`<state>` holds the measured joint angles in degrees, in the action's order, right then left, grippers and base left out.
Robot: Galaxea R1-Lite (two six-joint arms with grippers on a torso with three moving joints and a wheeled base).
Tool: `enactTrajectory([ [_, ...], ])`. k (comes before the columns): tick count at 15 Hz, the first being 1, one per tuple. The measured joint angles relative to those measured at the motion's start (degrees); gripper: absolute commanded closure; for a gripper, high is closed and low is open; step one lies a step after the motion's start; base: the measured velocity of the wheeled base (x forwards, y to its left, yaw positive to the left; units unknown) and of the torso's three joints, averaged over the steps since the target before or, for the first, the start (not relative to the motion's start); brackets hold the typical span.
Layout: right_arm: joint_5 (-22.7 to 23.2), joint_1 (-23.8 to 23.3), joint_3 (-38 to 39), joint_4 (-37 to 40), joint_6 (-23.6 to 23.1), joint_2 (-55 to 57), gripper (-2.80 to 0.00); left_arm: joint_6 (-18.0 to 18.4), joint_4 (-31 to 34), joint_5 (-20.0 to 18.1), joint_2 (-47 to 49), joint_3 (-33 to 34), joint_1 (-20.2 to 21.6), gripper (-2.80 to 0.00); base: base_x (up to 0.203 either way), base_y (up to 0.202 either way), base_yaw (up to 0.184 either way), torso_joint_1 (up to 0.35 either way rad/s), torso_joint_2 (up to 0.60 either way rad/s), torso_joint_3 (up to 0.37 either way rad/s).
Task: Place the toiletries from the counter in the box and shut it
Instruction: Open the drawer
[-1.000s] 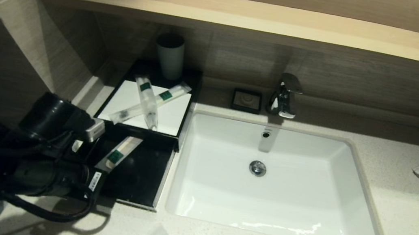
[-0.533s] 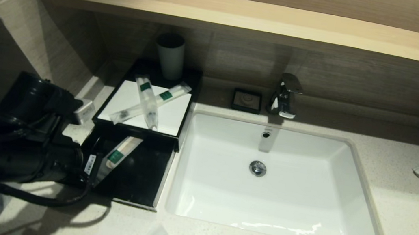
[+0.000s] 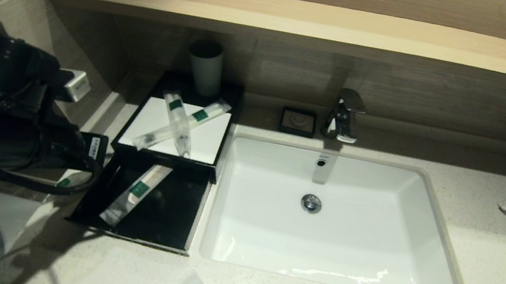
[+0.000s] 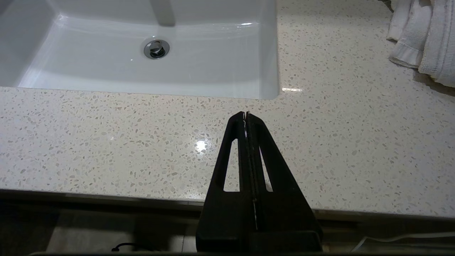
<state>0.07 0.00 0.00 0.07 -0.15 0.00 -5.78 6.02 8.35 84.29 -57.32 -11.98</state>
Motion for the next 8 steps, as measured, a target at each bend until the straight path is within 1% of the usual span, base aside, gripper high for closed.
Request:
enactTrajectory([
  [3,0.0,0.0,0.0,0.0,0.0,0.0,0.0,0.8,-0.1,0.0,2.0,-2.7,2.9,0.0,0.0,0.0,0.0,0.0,0.0,0.0],
  [8,0.0,0.0,0.0,0.0,-0.1,0.0,0.0,1.4,0.7,0.1,3.1,-3.0,7.0,0.0,0.0,0.0,0.0,0.0,0.0,0.0],
])
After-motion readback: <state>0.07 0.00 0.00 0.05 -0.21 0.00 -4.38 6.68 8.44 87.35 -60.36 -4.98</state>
